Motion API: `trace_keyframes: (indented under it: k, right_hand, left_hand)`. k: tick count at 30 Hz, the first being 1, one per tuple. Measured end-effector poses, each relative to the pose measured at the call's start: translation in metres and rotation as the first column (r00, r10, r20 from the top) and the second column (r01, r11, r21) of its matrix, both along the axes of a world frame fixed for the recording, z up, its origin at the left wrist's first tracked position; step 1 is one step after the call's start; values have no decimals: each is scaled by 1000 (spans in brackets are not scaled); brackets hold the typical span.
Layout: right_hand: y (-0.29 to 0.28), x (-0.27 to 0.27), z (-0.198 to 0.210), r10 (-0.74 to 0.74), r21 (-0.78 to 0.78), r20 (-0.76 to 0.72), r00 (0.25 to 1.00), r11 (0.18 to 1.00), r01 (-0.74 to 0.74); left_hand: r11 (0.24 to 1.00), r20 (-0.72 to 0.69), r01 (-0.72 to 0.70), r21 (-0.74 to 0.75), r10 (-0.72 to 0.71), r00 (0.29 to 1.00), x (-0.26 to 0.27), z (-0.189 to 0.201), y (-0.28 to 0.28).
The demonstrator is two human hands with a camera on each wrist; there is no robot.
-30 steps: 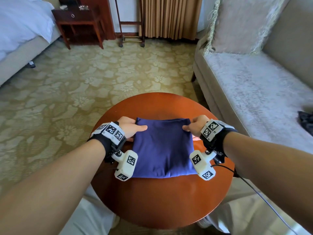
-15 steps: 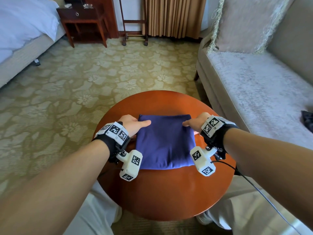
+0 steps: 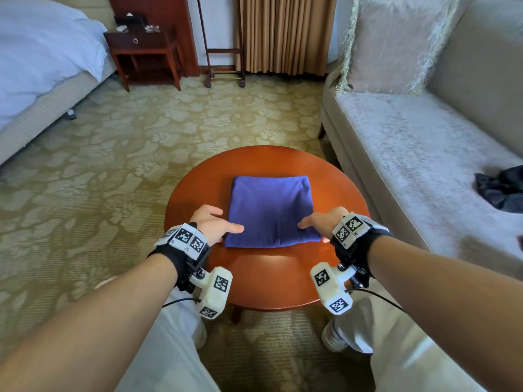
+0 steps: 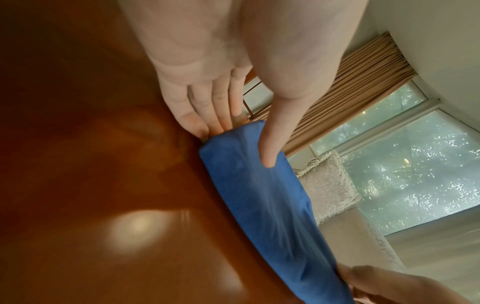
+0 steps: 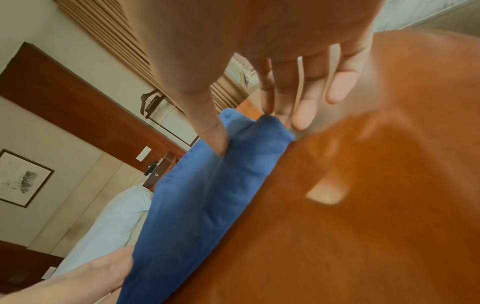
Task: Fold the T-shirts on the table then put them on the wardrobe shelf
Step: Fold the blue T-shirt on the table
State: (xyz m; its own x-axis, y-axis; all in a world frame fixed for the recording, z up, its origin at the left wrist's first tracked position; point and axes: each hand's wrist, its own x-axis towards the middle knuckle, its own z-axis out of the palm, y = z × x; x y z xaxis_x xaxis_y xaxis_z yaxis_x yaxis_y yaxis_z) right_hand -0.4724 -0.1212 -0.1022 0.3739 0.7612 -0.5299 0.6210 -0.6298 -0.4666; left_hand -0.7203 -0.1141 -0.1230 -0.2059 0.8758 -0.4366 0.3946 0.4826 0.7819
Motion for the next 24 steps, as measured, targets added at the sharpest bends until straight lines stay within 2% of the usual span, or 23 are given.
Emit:
trace_keyframes:
  k: [5,10,13,18,22,24]
  right_hand:
    - [-13,5,-11,-21,40,-4,1000,999,21]
    - [-25,8,-15,-25,58,89,996,998,20]
    - [-27,4,-14,-5,66,124,992,998,-3]
    - [-32,-2,-12,-22,71,54,998,997,18]
    - [-31,-4,-20,17,38,-131,991,999,-13]
    - [-35,-5,-19,10,32,-154,988,999,-5]
  left_hand:
    - [997,-168,71,-6,-71,983,5,-5,-10]
    - [988,-409,149,-29,-148,900,12,-3,-17]
    - [989,-456,134,-63,-148,878,20,1,-18]
    - [990,-473,101,-103,-138,870,27,-3,-23]
    - [982,-481,120,-147,-177,859,30,0,-30]
    - [974,-472,131,-184,-204,858,30,3,-33]
